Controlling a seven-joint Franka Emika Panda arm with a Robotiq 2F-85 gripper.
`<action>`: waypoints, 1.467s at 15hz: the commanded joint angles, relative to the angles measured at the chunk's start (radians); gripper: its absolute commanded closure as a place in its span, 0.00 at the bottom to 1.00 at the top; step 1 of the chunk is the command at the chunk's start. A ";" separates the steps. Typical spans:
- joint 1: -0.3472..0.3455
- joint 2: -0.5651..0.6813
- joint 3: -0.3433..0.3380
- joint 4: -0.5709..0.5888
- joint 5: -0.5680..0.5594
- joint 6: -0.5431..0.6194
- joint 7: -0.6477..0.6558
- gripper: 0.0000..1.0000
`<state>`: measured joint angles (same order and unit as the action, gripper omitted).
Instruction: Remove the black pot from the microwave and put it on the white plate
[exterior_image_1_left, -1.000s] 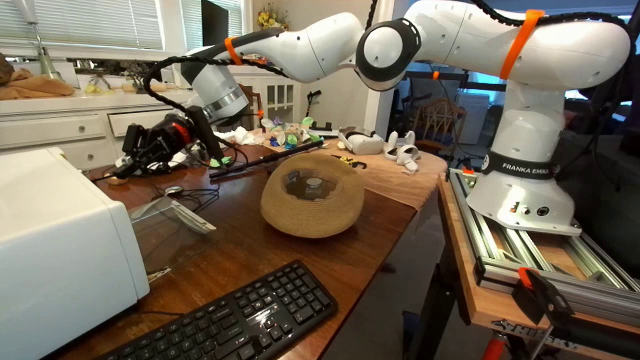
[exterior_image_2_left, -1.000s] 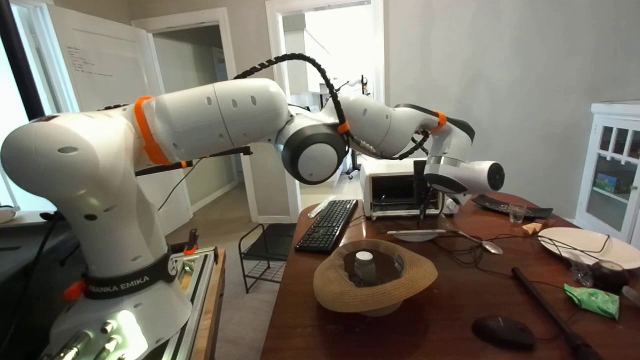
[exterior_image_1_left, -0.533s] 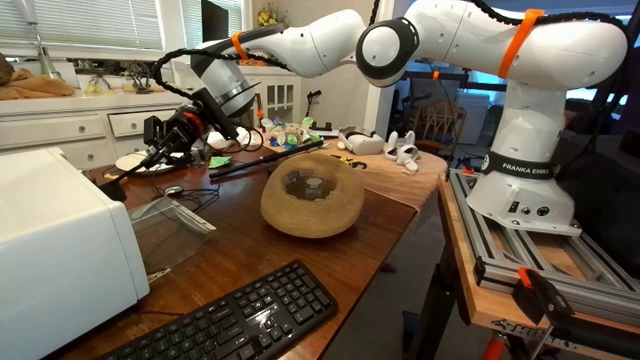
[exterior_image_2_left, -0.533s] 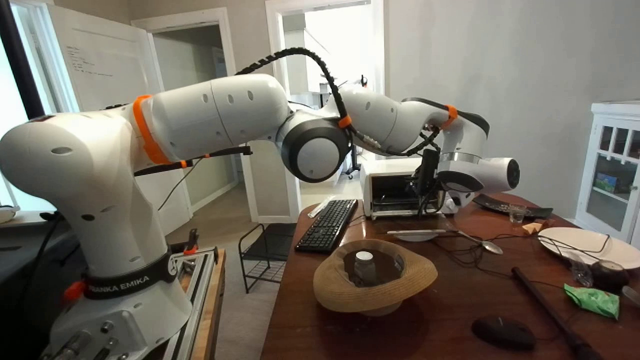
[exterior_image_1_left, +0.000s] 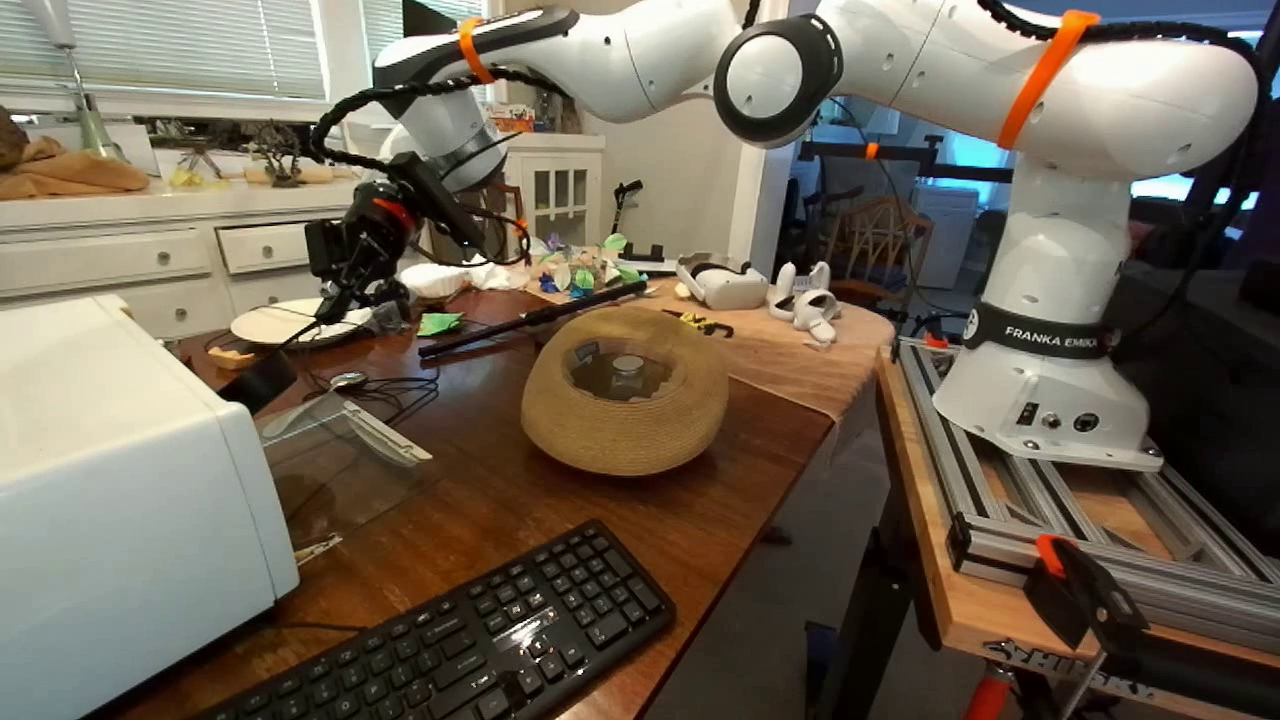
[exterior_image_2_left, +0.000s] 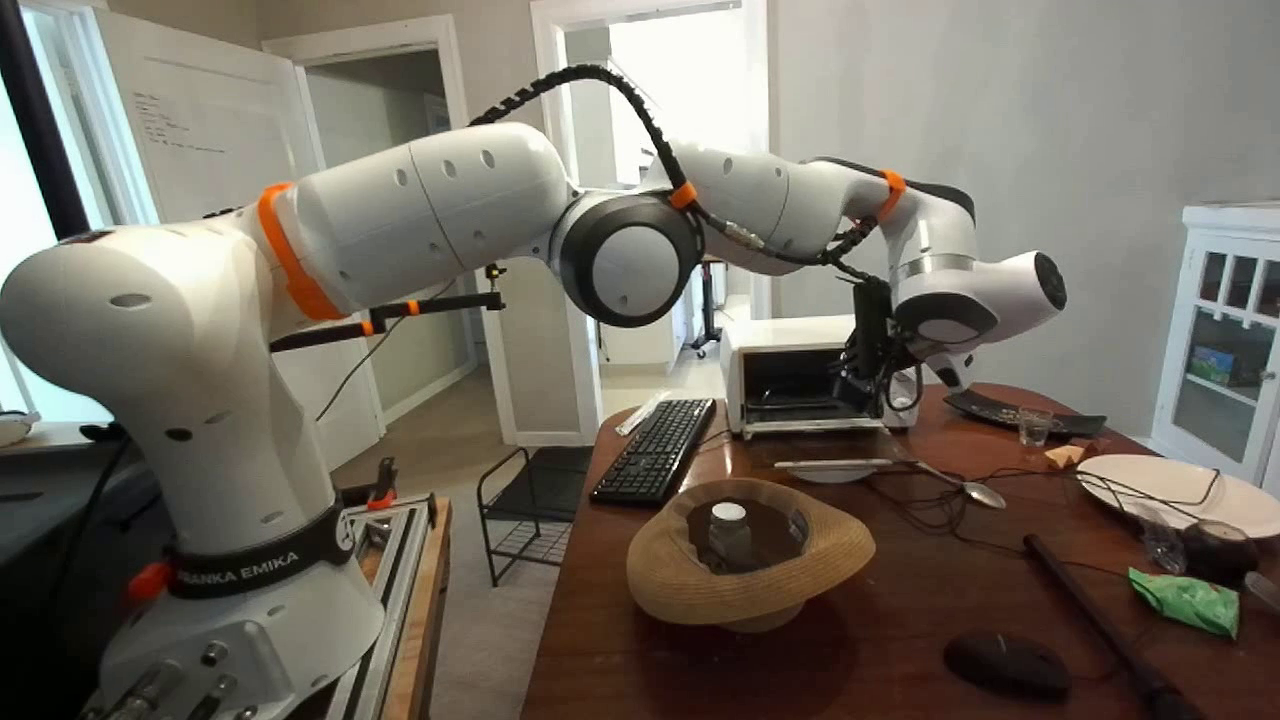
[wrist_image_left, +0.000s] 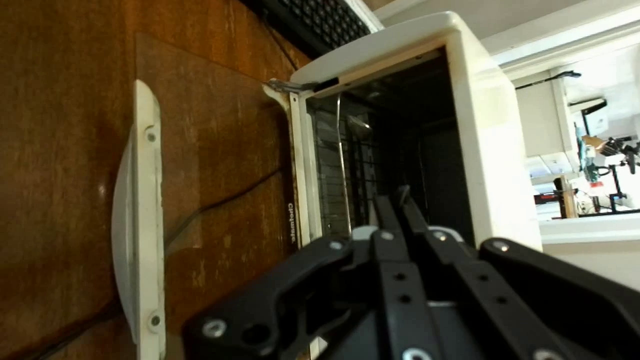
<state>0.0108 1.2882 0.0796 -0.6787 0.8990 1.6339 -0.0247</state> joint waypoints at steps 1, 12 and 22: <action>0.038 -0.027 -0.042 -0.016 -0.046 0.108 -0.113 0.99; 0.033 -0.073 0.050 -0.143 0.102 0.553 -0.477 0.99; -0.067 -0.146 0.196 -0.389 0.356 0.791 -0.787 0.99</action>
<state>-0.0061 1.2094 0.2234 -0.9484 1.1689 2.3728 -0.7207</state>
